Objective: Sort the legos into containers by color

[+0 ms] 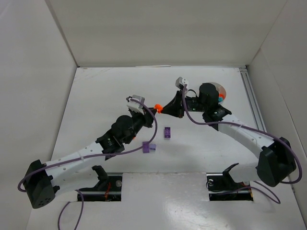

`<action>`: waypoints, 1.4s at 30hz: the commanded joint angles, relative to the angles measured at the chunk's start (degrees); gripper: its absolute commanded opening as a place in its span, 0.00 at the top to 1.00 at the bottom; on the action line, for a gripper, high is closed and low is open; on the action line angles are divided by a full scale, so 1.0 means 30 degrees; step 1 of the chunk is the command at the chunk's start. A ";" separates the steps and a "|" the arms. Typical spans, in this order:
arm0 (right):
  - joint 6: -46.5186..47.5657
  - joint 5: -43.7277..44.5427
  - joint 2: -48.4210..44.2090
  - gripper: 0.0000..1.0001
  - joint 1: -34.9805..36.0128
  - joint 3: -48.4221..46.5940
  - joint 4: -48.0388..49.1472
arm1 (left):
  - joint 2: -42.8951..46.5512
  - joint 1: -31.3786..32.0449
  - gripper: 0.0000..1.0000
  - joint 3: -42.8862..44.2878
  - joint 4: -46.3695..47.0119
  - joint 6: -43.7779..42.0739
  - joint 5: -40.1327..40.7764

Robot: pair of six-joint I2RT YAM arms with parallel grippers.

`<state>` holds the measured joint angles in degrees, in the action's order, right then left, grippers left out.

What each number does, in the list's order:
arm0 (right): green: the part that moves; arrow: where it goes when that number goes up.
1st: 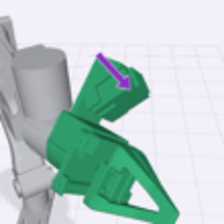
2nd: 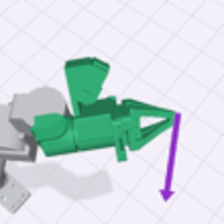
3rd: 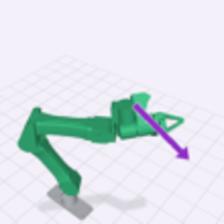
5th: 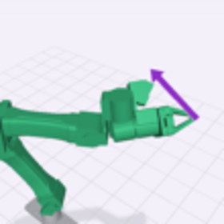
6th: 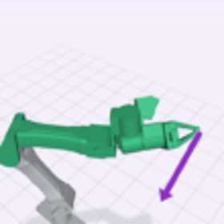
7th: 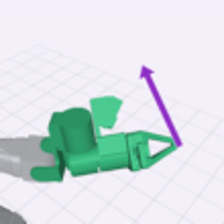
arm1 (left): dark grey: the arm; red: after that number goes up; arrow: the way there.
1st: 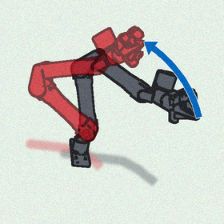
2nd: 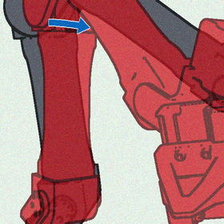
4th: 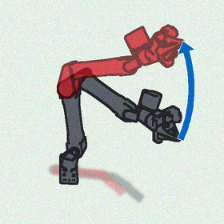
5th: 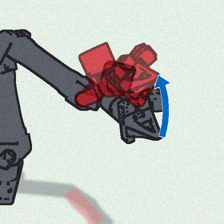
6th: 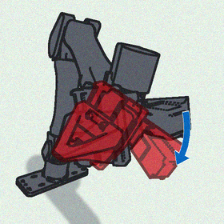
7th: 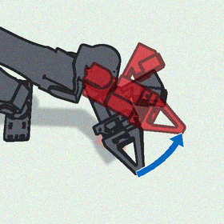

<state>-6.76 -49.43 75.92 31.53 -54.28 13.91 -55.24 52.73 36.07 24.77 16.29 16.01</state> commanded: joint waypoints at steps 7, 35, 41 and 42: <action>-0.2960 -0.2596 0.0826 1.00 0.0916 0.0223 0.6261 | -0.0101 0.1203 0.97 -0.0189 0.3314 -0.0187 -0.0972; -0.1935 -0.6577 -0.0084 1.00 -1.2430 0.2947 0.4681 | 0.0400 -0.4535 0.00 0.1041 -0.5915 0.4207 -0.1638; -0.1351 -0.6553 0.2287 1.00 -1.5106 0.1280 0.4386 | -0.0658 -0.6998 0.00 0.0516 -0.6586 0.4207 -0.4543; -0.1349 -0.6319 0.2668 1.00 -1.5428 0.1045 0.4125 | -0.0861 -0.7174 0.00 0.0514 -0.6762 0.4207 -0.4546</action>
<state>-12.84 -66.72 81.54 -12.82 -47.75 26.94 -57.49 32.62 36.80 5.50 28.12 7.73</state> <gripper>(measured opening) 0.042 0.997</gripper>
